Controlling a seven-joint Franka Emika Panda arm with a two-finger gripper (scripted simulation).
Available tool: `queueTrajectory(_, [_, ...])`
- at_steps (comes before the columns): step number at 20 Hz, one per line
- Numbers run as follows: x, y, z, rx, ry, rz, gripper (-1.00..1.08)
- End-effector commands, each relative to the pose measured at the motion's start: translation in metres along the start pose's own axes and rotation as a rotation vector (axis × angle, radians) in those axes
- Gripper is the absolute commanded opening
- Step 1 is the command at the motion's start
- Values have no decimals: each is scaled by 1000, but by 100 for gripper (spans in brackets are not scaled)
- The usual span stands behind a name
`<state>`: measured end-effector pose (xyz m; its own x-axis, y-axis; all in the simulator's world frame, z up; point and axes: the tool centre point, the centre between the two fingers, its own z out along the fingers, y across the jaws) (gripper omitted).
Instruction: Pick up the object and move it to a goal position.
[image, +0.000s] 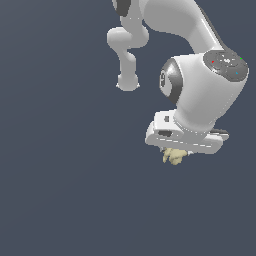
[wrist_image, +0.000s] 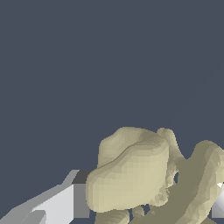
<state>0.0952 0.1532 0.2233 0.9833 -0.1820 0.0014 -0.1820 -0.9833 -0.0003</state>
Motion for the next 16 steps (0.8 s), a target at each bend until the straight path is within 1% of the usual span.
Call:
queueTrajectory(1, [3,-10,-12,-1,-1,1,-100])
queueTrajectory(8, [8,-26,-31,0,-1,1,-100])
queueTrajectory(16, [10,-31,-37,0,-1,1,-100])
